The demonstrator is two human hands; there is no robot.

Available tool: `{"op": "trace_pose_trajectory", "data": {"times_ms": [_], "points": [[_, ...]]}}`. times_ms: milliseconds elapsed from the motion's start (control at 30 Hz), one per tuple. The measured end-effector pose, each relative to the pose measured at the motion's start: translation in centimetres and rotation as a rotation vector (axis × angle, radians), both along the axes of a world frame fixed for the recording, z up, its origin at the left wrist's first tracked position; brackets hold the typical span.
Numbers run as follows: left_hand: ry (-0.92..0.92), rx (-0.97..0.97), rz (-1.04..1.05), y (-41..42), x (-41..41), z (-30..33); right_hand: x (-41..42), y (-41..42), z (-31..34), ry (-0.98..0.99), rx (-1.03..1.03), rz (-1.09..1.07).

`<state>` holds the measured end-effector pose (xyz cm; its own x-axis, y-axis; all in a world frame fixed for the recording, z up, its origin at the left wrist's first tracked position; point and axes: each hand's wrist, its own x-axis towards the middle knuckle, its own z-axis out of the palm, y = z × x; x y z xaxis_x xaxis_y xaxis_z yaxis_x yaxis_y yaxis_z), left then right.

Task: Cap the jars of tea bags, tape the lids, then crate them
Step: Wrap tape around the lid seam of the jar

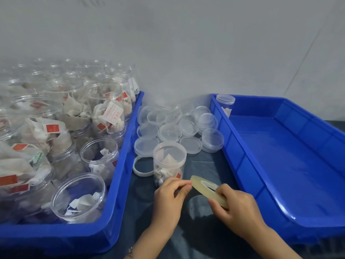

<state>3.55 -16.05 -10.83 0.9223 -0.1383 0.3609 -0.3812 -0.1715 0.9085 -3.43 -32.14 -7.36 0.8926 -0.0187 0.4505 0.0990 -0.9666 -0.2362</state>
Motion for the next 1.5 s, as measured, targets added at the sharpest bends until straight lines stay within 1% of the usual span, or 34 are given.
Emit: {"op": "trace_pose_trajectory", "data": {"times_ms": [67,167,267,333,400,467,567,633,700,833,967,1067,1167,1200,1267,1300,1333,1400,1500], "points": [[0.019,0.009,-0.002,0.3,-0.1,-0.2,-0.1,-0.1,0.1,0.013,0.021,-0.001],[0.095,0.015,0.013,0.8,-0.1,-0.4,-0.2,-0.3,-0.6,0.056,0.055,-0.004],[0.210,-0.042,0.030,1.1,0.1,-0.1,-0.2,-0.8,-1.1,0.072,0.062,-0.034],[0.227,-0.039,0.016,1.2,0.1,0.1,-0.1,-0.9,-1.2,0.088,0.056,-0.035],[0.155,0.026,-0.002,1.5,0.2,0.3,0.0,-0.9,-1.2,0.114,0.070,-0.040],[-0.010,0.148,0.011,1.8,0.2,0.2,0.1,-0.9,-1.3,0.113,0.074,-0.031],[-0.246,0.320,0.113,2.4,0.3,0.3,0.6,-0.6,-1.0,0.137,-0.070,-0.024],[-0.317,0.348,0.166,2.5,0.0,0.2,1.2,-0.4,-0.7,0.100,-0.193,-0.035],[-0.244,0.264,0.169,2.5,-0.4,0.3,1.8,0.0,-0.2,0.053,-0.265,-0.051],[0.035,0.038,0.080,2.7,-0.6,1.0,2.3,0.0,0.0,-0.049,-0.299,-0.073],[0.211,-0.050,0.035,2.9,-0.4,1.7,2.1,0.0,-0.3,-0.091,-0.302,-0.076],[0.255,-0.035,0.055,2.5,-0.4,1.8,1.9,0.1,-0.7,-0.113,-0.293,-0.071],[0.225,-0.002,0.064,2.5,-0.1,1.4,1.8,0.0,-1.1,-0.124,-0.294,-0.068],[0.192,0.048,0.043,2.6,0.1,1.3,1.8,-0.1,-1.2,-0.126,-0.297,-0.065],[0.098,0.219,-0.031,2.8,0.3,0.9,1.8,-0.2,-1.5,-0.123,-0.303,-0.063],[0.071,0.273,-0.055,2.8,0.4,0.7,1.8,-0.2,-1.6,-0.114,-0.309,-0.065],[0.073,0.287,-0.068,2.7,0.5,0.5,1.8,-0.2,-1.7,-0.103,-0.317,-0.069],[0.146,0.252,-0.069,2.6,0.5,0.1,1.8,-0.1,-1.9,-0.091,-0.325,-0.075],[0.350,0.196,-0.099,2.3,0.5,-0.2,1.8,0.0,-2.0,-0.091,-0.320,-0.076]]}}
